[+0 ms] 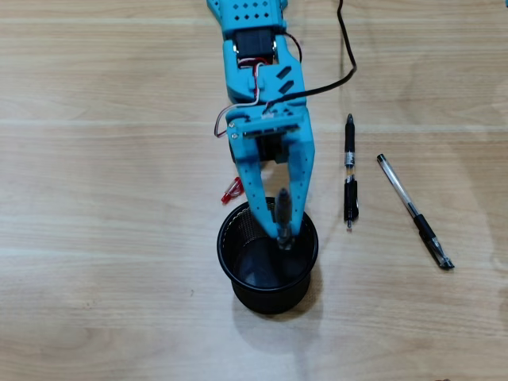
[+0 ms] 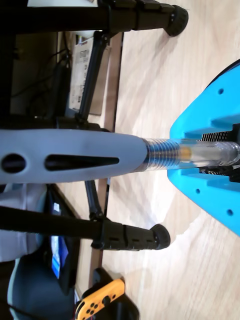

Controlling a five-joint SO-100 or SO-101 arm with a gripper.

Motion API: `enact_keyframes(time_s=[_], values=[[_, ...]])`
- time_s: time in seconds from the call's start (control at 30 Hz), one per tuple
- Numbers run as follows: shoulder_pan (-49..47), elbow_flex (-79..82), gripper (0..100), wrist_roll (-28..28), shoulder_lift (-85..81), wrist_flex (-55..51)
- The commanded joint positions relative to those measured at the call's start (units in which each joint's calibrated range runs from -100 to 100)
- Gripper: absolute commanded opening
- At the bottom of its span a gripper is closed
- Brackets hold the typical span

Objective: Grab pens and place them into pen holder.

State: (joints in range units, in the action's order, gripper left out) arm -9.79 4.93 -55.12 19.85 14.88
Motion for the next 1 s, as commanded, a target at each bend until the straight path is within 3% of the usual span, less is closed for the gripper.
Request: enact_keyframes(time_s=[0.0,0.17,0.37,0.6,0.97], values=[[0.75,0.62,2,-0.18,-0.07,2.04],[0.75,0.62,4,-0.18,0.52,2.04],[0.39,0.62,22,-0.18,0.35,1.52],[0.12,1.43,14,0.28,-3.93,-0.20],[1.03,1.52,2,0.99,-25.52,-48.93]])
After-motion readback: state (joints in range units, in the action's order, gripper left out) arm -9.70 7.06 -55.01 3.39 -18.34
